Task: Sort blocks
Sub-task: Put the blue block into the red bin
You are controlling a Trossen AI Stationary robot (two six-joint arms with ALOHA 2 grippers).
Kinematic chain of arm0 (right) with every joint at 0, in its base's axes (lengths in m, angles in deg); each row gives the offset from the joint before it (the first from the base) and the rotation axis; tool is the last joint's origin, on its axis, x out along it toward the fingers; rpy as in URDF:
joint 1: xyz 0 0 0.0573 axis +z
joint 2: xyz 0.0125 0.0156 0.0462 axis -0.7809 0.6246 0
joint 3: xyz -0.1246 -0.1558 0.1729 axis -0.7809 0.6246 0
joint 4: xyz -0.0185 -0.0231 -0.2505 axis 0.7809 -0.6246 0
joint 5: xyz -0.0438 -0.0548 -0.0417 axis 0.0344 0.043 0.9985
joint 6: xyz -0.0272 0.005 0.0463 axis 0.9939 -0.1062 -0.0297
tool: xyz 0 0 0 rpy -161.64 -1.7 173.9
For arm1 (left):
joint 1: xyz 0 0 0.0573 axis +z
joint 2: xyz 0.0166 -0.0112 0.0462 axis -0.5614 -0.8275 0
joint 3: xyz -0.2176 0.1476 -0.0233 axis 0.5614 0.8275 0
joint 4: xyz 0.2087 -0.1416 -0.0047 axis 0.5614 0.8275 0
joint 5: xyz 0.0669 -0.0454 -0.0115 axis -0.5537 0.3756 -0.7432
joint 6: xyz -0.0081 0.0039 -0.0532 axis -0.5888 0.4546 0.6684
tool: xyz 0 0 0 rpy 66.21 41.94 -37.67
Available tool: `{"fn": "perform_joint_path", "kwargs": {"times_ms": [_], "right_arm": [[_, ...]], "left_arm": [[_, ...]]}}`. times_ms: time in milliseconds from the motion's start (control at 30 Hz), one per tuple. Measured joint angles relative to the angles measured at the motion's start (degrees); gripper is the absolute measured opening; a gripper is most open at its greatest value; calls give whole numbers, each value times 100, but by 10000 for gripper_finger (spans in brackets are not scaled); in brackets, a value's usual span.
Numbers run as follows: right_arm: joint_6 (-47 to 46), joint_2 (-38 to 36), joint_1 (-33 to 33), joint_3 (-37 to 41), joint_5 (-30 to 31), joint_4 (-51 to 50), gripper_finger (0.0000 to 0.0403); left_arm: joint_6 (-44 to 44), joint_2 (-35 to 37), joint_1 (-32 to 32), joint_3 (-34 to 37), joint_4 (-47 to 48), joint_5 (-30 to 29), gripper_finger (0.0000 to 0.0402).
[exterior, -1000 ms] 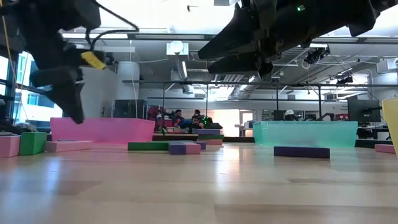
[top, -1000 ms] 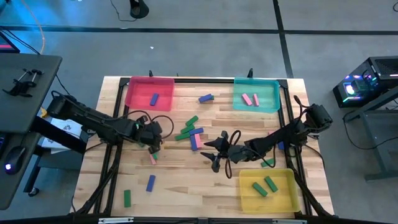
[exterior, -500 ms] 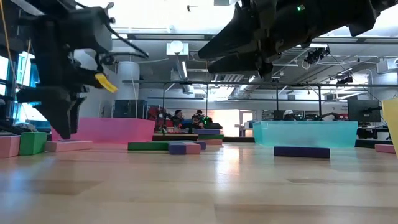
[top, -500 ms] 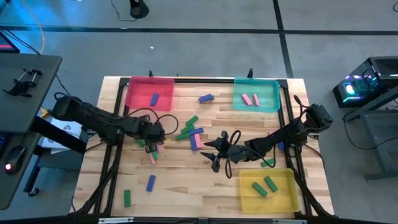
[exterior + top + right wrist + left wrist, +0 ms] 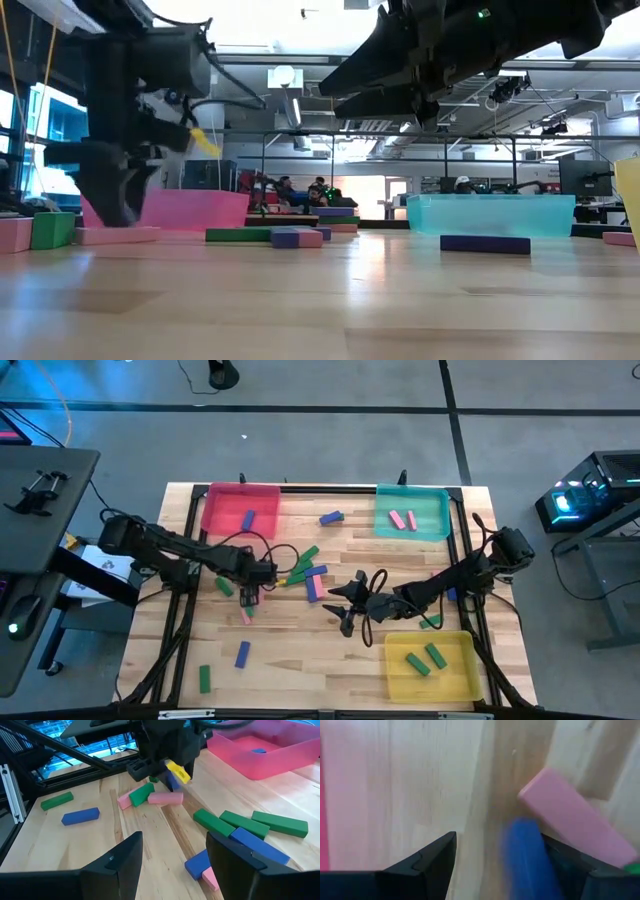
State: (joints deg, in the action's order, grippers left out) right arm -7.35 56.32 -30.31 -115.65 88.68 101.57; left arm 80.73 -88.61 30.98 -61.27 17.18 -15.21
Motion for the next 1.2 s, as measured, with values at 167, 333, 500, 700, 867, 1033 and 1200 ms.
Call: {"fn": "perform_joint_path", "kwargs": {"times_ms": [167, 333, 500, 700, 867, 1033, 1200], "right_arm": [[-4, 15, 0, 0, 2, -37, 204], [-56, 106, 2, 0, -7, -62, 204], [-156, 255, 2, 0, -32, -22, 204], [-214, 454, 2, 0, -45, 262, 204], [-159, 457, 12, 0, -116, 326, 204], [-94, 457, 13, 0, -148, 393, 204], [-92, 457, 11, 0, -162, 400, 204]], "left_arm": [[74, 45, 131, -400, -54, -320, 243], [-132, 56, 232, -800, 261, -320, 242], [246, 58, 464, -925, 1107, -296, 242], [841, 49, 1094, -497, 1157, 134, 242], [873, 24, 1553, -81, 471, 782, 242], [873, 41, 1768, 62, 26, 1222, 239], [873, 45, 1784, 102, -195, 1178, 219]]}}
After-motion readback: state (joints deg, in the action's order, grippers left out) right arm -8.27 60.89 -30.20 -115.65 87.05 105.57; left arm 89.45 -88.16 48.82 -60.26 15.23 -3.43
